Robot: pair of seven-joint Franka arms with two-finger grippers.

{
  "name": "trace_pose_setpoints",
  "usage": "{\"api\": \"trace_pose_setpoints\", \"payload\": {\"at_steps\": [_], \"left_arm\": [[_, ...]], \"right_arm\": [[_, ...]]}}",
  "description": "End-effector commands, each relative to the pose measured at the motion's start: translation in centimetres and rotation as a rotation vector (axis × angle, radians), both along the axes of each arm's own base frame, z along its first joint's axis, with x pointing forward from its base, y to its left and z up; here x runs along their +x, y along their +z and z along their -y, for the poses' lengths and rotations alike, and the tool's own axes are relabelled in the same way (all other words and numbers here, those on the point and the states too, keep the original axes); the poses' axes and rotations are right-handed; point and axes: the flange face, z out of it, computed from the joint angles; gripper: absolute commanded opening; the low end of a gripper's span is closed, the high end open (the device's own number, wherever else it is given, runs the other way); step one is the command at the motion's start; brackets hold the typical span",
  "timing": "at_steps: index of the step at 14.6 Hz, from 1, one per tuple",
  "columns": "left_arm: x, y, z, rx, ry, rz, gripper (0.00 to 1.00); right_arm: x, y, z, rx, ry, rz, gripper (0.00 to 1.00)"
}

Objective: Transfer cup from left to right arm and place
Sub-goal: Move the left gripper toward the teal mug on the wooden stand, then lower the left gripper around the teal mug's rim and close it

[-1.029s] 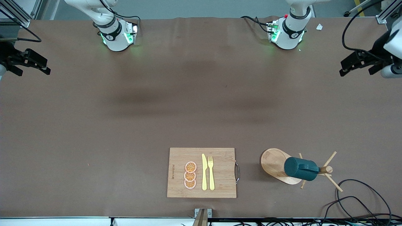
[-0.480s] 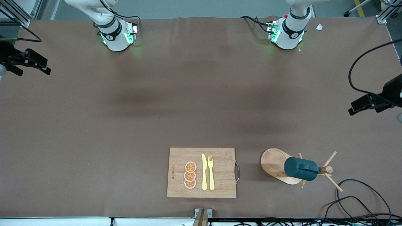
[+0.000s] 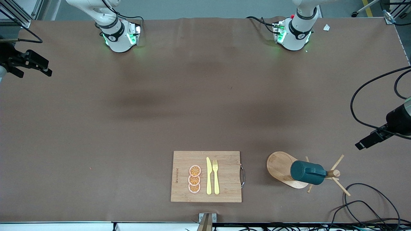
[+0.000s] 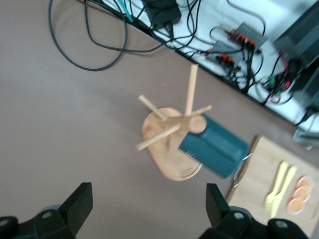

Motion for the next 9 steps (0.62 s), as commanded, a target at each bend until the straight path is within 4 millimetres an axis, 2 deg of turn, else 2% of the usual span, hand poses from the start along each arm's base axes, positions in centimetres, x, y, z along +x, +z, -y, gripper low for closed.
{"api": "trace_pose_setpoints", "payload": {"at_steps": [1,5,9], "left_arm": [[1.7,-1.3,0.5,-0.077,0.105,0.020,1.00],[3.9,-4.2,1.5,-0.217,0.320,0.040,1.00],[4.9,-5.8,2.7,-0.349,0.491,0.016,1.00]], "right_arm": [[-0.1,0.0,-0.1,0.013,-0.010,-0.004,1.00],[-0.2,0.1,0.1,0.013,-0.007,-0.005,1.00],[-0.1,0.0,0.2,0.013,-0.008,-0.007,1.00]]}}
